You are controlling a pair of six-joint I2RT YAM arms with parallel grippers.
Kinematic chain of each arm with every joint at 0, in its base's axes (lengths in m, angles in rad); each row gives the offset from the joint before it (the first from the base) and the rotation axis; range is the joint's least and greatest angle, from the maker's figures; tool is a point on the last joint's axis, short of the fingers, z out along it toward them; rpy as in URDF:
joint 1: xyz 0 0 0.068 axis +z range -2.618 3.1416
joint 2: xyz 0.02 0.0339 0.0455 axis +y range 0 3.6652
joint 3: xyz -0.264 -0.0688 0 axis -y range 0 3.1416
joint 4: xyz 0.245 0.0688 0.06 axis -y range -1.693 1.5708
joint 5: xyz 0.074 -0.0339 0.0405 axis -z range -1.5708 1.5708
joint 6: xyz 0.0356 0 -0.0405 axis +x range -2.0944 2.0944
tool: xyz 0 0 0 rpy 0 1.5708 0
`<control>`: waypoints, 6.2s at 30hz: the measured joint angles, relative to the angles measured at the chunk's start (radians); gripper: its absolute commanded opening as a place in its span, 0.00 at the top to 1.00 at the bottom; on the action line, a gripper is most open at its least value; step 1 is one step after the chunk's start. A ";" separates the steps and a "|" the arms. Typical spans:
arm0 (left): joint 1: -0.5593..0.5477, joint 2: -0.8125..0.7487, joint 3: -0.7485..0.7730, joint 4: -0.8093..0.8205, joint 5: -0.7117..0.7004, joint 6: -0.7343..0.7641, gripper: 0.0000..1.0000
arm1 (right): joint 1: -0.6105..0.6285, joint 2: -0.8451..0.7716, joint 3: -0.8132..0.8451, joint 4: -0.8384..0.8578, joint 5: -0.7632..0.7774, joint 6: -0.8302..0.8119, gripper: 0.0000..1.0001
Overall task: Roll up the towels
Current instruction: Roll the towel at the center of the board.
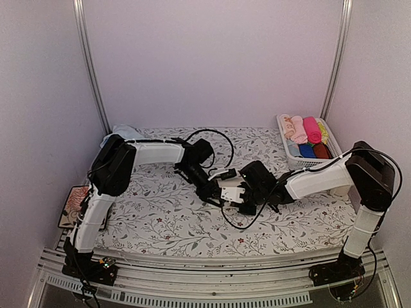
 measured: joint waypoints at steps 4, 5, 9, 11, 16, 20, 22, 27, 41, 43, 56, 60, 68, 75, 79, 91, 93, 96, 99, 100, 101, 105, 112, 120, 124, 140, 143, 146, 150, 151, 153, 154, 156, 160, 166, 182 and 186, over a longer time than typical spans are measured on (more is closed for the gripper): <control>0.000 -0.057 -0.064 0.039 -0.063 -0.011 0.04 | -0.001 0.004 0.019 -0.027 -0.026 0.034 0.96; 0.001 -0.082 -0.091 0.054 -0.088 -0.012 0.03 | -0.002 0.004 0.024 -0.032 -0.039 0.045 0.96; 0.014 -0.202 -0.226 0.109 -0.214 -0.029 0.03 | -0.009 0.004 0.040 -0.058 -0.082 0.087 0.96; 0.027 -0.274 -0.304 0.148 -0.275 -0.033 0.03 | -0.017 0.005 0.040 -0.088 -0.108 0.109 0.96; 0.046 -0.472 -0.515 0.307 -0.385 -0.033 0.03 | -0.047 0.021 0.074 -0.147 -0.183 0.160 0.96; 0.045 -0.613 -0.702 0.471 -0.412 -0.028 0.03 | -0.082 0.048 0.114 -0.193 -0.266 0.201 0.96; 0.038 -0.661 -0.801 0.586 -0.418 -0.012 0.03 | -0.102 0.060 0.132 -0.217 -0.309 0.221 0.96; -0.014 -0.689 -0.945 0.774 -0.454 0.061 0.04 | -0.153 0.114 0.202 -0.288 -0.428 0.268 0.95; -0.150 -0.594 -0.974 1.060 -0.629 0.307 0.25 | -0.257 0.283 0.405 -0.476 -0.694 0.362 0.94; -0.160 -0.583 -0.974 1.076 -0.643 0.330 0.29 | -0.265 0.294 0.417 -0.495 -0.718 0.367 0.94; -0.185 -0.497 -0.959 1.141 -0.705 0.450 0.48 | -0.285 0.341 0.463 -0.558 -0.824 0.363 0.94; -0.193 -0.446 -0.913 1.154 -0.735 0.457 0.51 | -0.286 0.341 0.463 -0.575 -0.839 0.356 0.93; -0.204 -0.433 -0.901 1.157 -0.761 0.455 0.83 | -0.287 0.346 0.463 -0.592 -0.858 0.352 0.91; -0.207 -0.433 -0.898 1.144 -0.757 0.458 0.96 | -0.288 0.348 0.463 -0.599 -0.865 0.350 0.66; -0.206 -0.433 -0.860 1.069 -0.745 0.444 0.96 | -0.288 0.334 0.455 -0.594 -0.838 0.350 0.47; -0.201 -0.374 -0.578 0.616 -0.603 0.294 0.95 | -0.283 0.003 0.221 -0.500 -0.499 0.328 0.25; -0.193 -0.353 -0.526 0.547 -0.572 0.270 0.94 | -0.283 -0.066 0.157 -0.469 -0.446 0.326 0.24; -0.180 -0.317 -0.448 0.456 -0.525 0.235 0.93 | -0.283 -0.163 0.068 -0.425 -0.388 0.325 0.24; -0.164 -0.269 -0.355 0.358 -0.472 0.201 0.88 | -0.274 -0.261 -0.022 -0.365 -0.341 0.320 0.24; -0.159 -0.253 -0.322 0.324 -0.456 0.189 0.87 | -0.267 -0.290 -0.049 -0.344 -0.324 0.310 0.24; -0.153 -0.235 -0.291 0.291 -0.439 0.177 0.87 | -0.258 -0.312 -0.069 -0.329 -0.311 0.302 0.24; -0.129 -0.171 -0.177 0.174 -0.370 0.126 0.83 | -0.177 -0.382 -0.139 -0.270 -0.266 0.238 0.24; -0.092 -0.092 -0.050 0.046 -0.262 0.058 0.81 | -0.093 -0.369 -0.155 -0.197 -0.237 0.137 0.25; -0.071 -0.037 0.029 -0.033 -0.171 0.011 0.81 | -0.051 -0.189 -0.088 -0.159 -0.167 0.051 0.27; -0.069 -0.027 0.041 -0.048 -0.153 0.002 0.81 | -0.040 -0.134 -0.042 -0.141 -0.132 0.032 0.28; -0.056 -0.008 0.058 -0.076 -0.099 -0.008 0.74 | -0.027 -0.065 -0.008 -0.108 -0.066 0.007 0.70; -0.053 -0.008 0.058 -0.083 -0.098 -0.012 0.63 | -0.025 -0.050 0.007 -0.121 -0.064 0.015 0.74; -0.052 -0.012 0.053 -0.082 -0.100 -0.012 0.48 | -0.025 -0.035 0.023 -0.136 -0.064 0.031 0.75; -0.047 -0.051 0.005 -0.066 -0.126 -0.010 0.34 | -0.026 -0.032 0.030 -0.147 -0.080 0.055 0.77; -0.042 -0.071 -0.022 -0.060 -0.143 -0.011 0.31 | -0.026 -0.031 0.034 -0.153 -0.087 0.065 0.77; -0.023 -0.120 -0.090 -0.055 -0.182 -0.014 0.27 | -0.032 -0.030 0.037 -0.161 -0.108 0.084 0.77; -0.011 -0.143 -0.118 -0.055 -0.199 -0.014 0.25 | -0.036 -0.029 0.037 -0.164 -0.121 0.095 0.77; 0.017 -0.209 -0.195 -0.028 -0.239 -0.013 0.20 | -0.050 -0.029 0.039 -0.169 -0.155 0.122 0.78; 0.055 -0.360 -0.338 0.069 -0.314 -0.009 0.13 | -0.087 -0.018 0.053 -0.190 -0.242 0.174 0.78; 0.038 -0.547 -0.568 0.311 -0.360 0.007 0.07 | -0.158 0.045 0.129 -0.268 -0.417 0.243 0.78; -0.148 -0.600 -0.811 0.783 -0.498 0.194 0.20 | -0.243 0.233 0.309 -0.487 -0.855 0.301 0.77; -0.160 -0.596 -0.811 0.814 -0.496 0.226 0.25 | -0.251 0.271 0.340 -0.523 -0.912 0.313 0.77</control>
